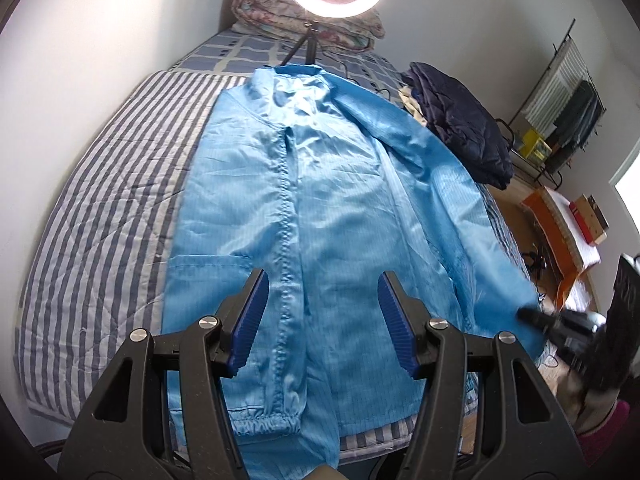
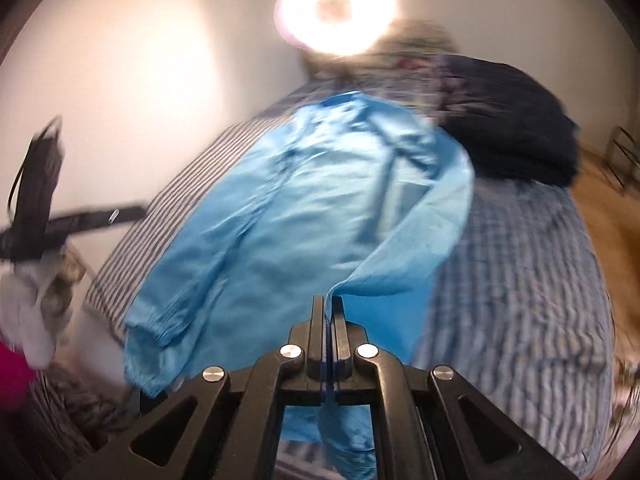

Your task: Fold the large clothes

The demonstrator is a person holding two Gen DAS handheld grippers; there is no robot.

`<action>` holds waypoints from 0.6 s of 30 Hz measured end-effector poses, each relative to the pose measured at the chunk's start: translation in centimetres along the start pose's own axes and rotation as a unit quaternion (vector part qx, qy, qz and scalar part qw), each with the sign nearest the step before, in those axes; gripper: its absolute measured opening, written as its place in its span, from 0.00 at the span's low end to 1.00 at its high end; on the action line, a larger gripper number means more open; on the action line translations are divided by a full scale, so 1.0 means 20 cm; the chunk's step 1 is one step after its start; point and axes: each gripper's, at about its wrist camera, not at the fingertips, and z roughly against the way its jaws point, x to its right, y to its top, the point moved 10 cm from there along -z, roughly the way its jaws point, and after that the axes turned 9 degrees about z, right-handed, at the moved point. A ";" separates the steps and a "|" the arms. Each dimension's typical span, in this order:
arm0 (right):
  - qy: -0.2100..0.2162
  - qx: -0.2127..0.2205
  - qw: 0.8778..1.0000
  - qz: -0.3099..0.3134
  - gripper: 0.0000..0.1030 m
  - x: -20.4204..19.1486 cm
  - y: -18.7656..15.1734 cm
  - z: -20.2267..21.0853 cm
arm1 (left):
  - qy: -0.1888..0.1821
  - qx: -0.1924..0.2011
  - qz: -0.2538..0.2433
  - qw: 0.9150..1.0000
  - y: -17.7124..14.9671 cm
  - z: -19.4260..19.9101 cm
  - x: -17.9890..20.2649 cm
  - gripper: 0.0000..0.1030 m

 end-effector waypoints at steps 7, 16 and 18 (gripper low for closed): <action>0.065 -0.046 0.992 0.099 0.00 -0.45 -0.09 -0.17 | 0.003 -0.006 0.029 1.000 0.00 -0.01 -0.09 0.57; 0.109 -0.089 0.979 0.148 0.03 -0.69 -0.28 -0.32 | 0.005 -0.045 0.042 0.998 -0.10 -0.12 -0.12 0.57; 0.120 -0.082 0.979 0.146 0.09 -0.68 -0.28 -0.29 | 0.001 -0.056 0.038 0.998 -0.14 -0.16 -0.09 0.57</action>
